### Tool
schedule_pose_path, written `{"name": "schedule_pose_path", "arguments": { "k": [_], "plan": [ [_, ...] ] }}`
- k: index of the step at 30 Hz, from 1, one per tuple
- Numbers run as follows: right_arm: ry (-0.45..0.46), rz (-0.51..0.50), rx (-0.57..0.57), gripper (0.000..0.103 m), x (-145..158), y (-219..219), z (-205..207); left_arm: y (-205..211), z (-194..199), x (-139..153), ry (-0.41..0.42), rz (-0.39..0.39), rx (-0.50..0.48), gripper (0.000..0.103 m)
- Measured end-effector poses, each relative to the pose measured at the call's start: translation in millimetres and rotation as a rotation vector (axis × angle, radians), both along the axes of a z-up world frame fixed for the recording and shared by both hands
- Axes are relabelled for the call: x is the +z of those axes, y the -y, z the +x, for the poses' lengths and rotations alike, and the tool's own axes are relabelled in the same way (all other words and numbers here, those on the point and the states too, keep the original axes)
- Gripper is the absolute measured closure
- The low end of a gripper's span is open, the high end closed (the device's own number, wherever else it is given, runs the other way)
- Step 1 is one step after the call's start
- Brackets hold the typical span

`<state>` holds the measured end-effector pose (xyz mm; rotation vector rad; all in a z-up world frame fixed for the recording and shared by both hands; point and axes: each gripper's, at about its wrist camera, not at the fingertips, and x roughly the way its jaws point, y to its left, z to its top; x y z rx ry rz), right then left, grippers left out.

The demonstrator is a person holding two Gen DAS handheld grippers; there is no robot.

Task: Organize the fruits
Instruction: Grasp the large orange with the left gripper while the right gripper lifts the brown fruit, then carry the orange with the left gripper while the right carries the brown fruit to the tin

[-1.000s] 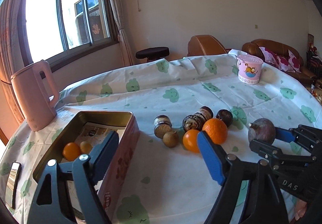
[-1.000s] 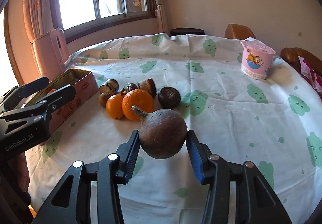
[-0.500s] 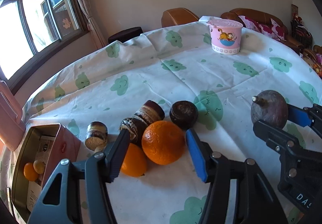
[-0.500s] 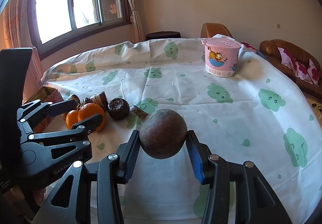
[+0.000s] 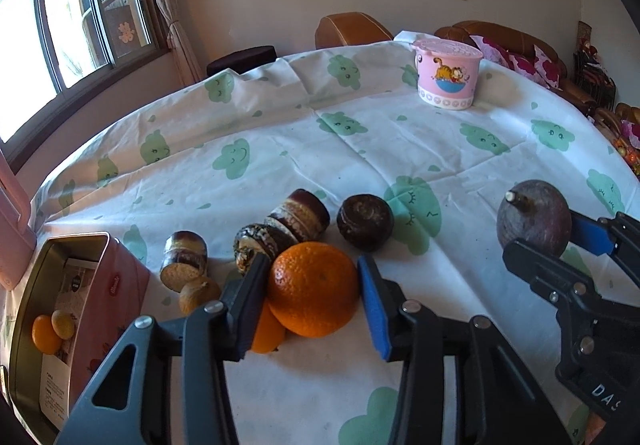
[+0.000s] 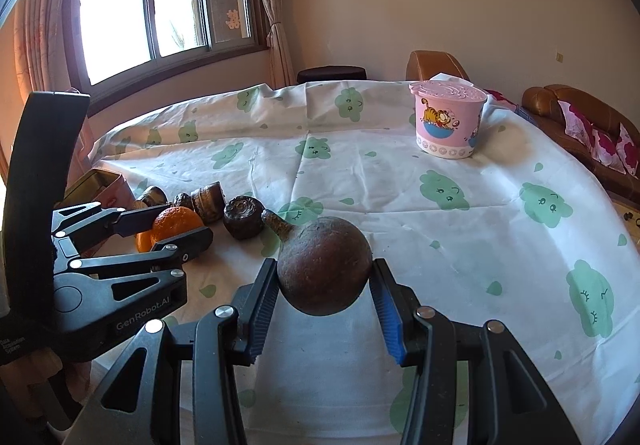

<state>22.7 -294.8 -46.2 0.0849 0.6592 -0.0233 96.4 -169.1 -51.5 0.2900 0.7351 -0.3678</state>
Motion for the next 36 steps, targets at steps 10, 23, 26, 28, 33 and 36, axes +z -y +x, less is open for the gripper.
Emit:
{"name": "schedule_pose_path", "arguments": {
  "k": [10,23,26,28,33,36],
  "plan": [
    [0.053,-0.002,0.014,0.054,4.9,-1.3,-6.9,-3.9,-23.3,16.1,0.150,-0.006,0.007,0.057],
    [0.156,-0.040,0.020,0.054,13.3,-6.2,-19.7,-14.1,-43.3,30.2,0.283,-0.032,0.056,0.057],
    [0.169,-0.045,0.020,0.054,14.1,-6.9,-21.3,-17.8,-44.6,31.9,0.293,-0.050,0.065,0.057],
    [0.175,-0.050,0.021,0.054,14.3,-7.5,-22.1,-20.0,-44.9,32.8,0.297,-0.060,0.072,0.057],
    [0.198,-0.067,0.020,0.054,15.8,-10.0,-26.3,-22.8,-46.0,33.4,0.302,-0.077,0.080,0.057],
    [0.213,-0.076,0.021,0.054,16.7,-12.4,-29.4,-24.7,-47.0,34.0,0.308,-0.082,0.088,0.057]
  ]
}}
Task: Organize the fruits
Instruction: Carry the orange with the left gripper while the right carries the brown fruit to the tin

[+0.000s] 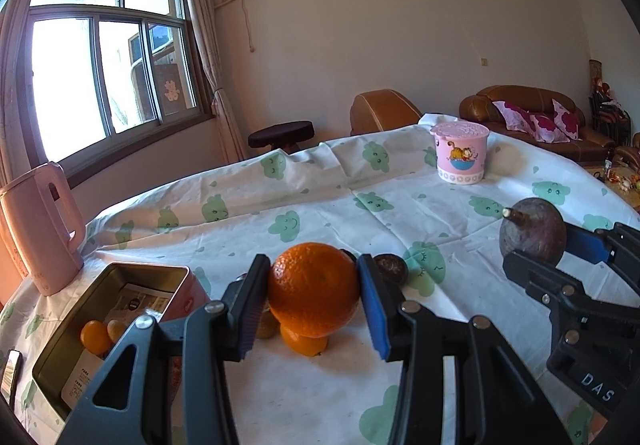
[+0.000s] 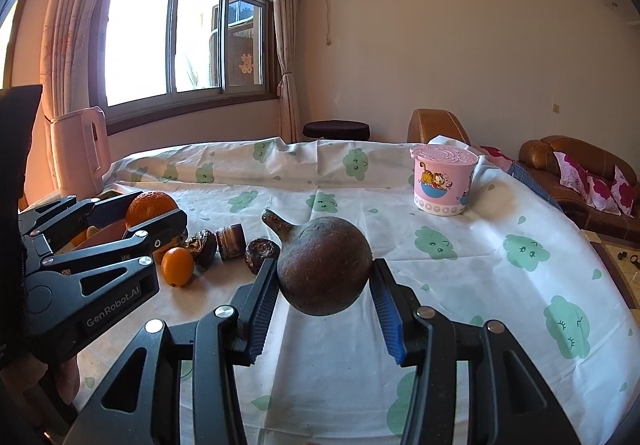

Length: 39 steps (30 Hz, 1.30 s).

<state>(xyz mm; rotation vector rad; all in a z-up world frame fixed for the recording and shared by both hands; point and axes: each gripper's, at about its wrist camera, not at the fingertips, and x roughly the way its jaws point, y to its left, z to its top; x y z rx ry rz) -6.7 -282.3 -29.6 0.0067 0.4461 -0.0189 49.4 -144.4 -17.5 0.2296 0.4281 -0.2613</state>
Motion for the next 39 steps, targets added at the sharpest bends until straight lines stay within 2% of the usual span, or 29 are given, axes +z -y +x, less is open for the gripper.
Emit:
{"name": "schedule_pose_path", "arguments": {
  "k": [11,22,39],
  "plan": [
    [0.007,-0.025,0.037,0.054,9.2,-21.4,2.5,-22.8,-5.5,6.7,0.006,-0.018,0.038,0.057],
    [0.017,-0.043,0.089,0.054,16.2,-52.5,12.8,-56.1,-8.0,14.2,0.032,-0.030,0.109,0.057],
    [0.028,-0.089,0.181,0.054,23.5,-108.2,30.8,-114.0,-2.8,17.2,0.023,-0.058,0.224,0.057]
  ]
}}
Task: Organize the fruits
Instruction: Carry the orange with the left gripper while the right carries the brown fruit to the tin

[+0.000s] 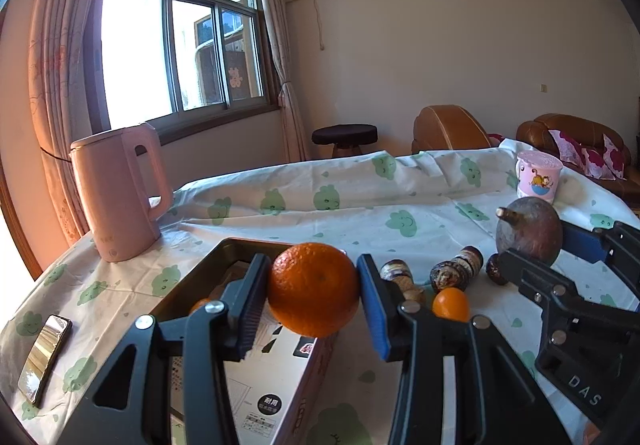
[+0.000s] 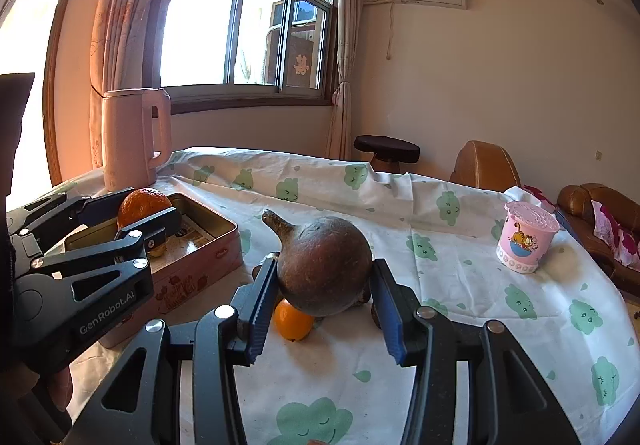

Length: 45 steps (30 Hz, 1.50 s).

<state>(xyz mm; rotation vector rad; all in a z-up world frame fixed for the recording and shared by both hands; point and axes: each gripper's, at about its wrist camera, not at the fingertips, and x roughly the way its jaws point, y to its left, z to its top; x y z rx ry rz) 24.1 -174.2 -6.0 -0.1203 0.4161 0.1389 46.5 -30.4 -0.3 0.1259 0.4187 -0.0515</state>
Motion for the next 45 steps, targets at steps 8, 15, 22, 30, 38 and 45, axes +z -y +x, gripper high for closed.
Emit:
{"name": "schedule_pose_path", "arguments": {
  "k": [8,15,22,30,38,45],
  "plan": [
    [0.004,-0.014,0.037,0.054,3.2,-22.3,7.6,-22.5,4.3,-2.1,-0.011,-0.006,0.046,0.057],
    [0.005,-0.028,0.062,0.054,4.1,-36.8,10.9,-36.6,5.0,-3.5,-0.015,-0.010,0.072,0.057],
    [0.002,-0.041,0.078,0.054,3.0,-48.3,14.4,-49.1,8.0,-6.4,-0.026,-0.014,0.093,0.057],
    [-0.002,-0.068,0.105,0.054,3.6,-67.3,21.2,-68.5,11.3,-8.5,-0.044,-0.015,0.126,0.057],
    [-0.036,-0.062,0.163,0.054,4.0,-93.0,35.3,-91.1,16.1,-10.6,-0.072,-0.016,0.171,0.057],
    [-0.081,-0.048,0.208,0.054,2.0,-114.1,49.5,-103.0,22.0,-15.2,-0.096,-0.019,0.190,0.057]
  ]
}}
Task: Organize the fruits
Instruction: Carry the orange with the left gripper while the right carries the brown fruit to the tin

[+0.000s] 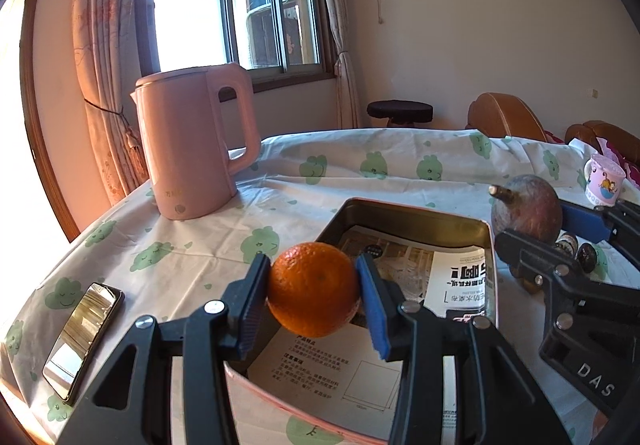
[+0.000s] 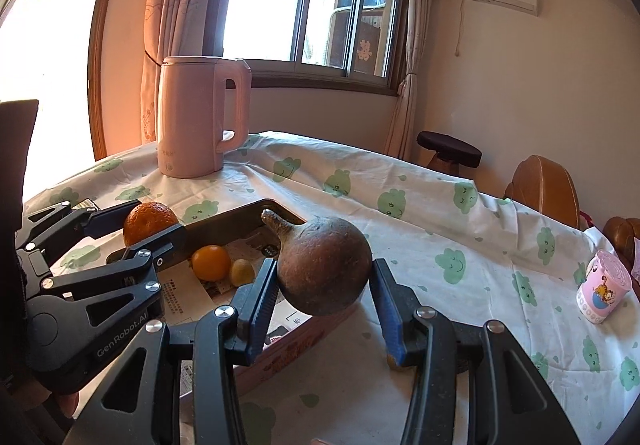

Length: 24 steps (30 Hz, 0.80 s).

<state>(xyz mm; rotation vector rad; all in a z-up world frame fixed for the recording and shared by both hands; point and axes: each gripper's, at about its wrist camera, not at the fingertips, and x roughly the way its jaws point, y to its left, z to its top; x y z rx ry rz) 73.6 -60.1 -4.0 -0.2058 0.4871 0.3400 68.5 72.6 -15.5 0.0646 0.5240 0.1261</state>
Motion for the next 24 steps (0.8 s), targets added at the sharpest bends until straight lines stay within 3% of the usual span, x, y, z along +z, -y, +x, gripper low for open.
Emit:
{"name": "schedule_pose_path", "arguments": {
  "k": [24],
  "plan": [
    [-0.117,-0.037,0.034,0.054,-22.9,-24.9,25.9,-14.5,14.3,-13.5,-0.081,-0.002,-0.008,0.057]
  ]
}}
